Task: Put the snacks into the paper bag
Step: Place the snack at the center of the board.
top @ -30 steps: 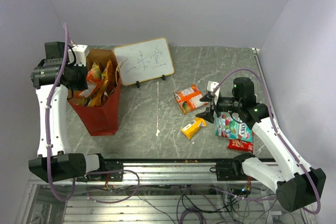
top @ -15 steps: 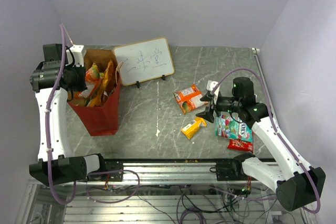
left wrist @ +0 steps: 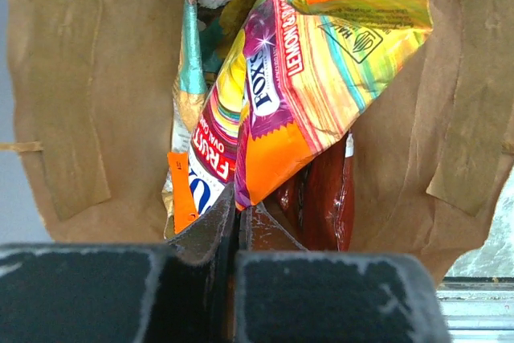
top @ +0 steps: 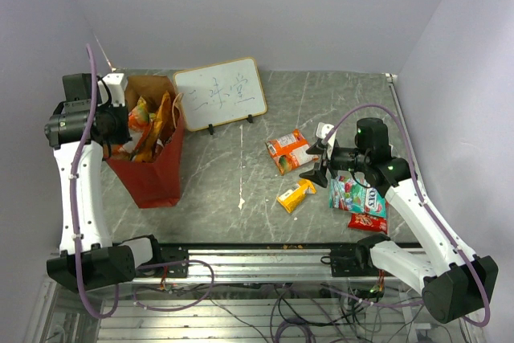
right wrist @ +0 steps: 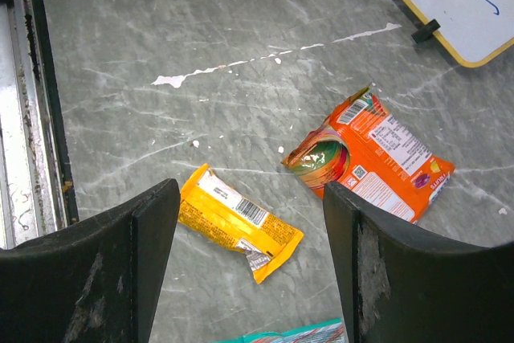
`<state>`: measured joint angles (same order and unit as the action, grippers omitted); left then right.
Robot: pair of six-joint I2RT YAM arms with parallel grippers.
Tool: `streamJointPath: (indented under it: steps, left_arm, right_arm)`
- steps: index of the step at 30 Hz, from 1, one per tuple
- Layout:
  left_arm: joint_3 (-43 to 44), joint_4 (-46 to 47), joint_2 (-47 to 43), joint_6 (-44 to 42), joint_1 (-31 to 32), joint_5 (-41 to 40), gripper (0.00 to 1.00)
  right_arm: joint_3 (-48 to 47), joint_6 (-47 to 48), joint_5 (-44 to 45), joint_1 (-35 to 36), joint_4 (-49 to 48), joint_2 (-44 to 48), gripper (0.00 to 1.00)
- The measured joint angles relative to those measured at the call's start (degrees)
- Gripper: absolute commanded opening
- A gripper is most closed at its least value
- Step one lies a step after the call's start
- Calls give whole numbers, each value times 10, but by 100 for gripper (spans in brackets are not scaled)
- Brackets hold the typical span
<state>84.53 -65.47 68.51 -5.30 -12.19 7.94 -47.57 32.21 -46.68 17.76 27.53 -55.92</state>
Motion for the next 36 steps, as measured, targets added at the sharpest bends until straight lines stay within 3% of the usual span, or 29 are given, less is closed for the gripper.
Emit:
streamJointPath:
  steps: [3, 8, 10, 14, 27, 36]
  left_arm:
    - [-6, 4, 14, -4, 0, -1, 22]
    - [-23, 5, 27, -15, 0, -3, 28]
    - [-29, 5, 26, -18, 0, -4, 25]
    - [-32, 7, 21, -26, 0, -9, 7]
    - [40, 3, 6, -19, 0, -33, 7]
    - [30, -4, 43, -11, 0, -42, 7]
  right_arm:
    - [0, 0, 0, 0, 0, 0, 72]
    - [0, 0, 0, 0, 0, 0, 72]
    - [0, 0, 0, 0, 0, 0, 72]
    - [0, 0, 0, 0, 0, 0, 72]
    - [0, 0, 2, 0, 0, -2, 72]
    - [0, 0, 2, 0, 0, -2, 72]
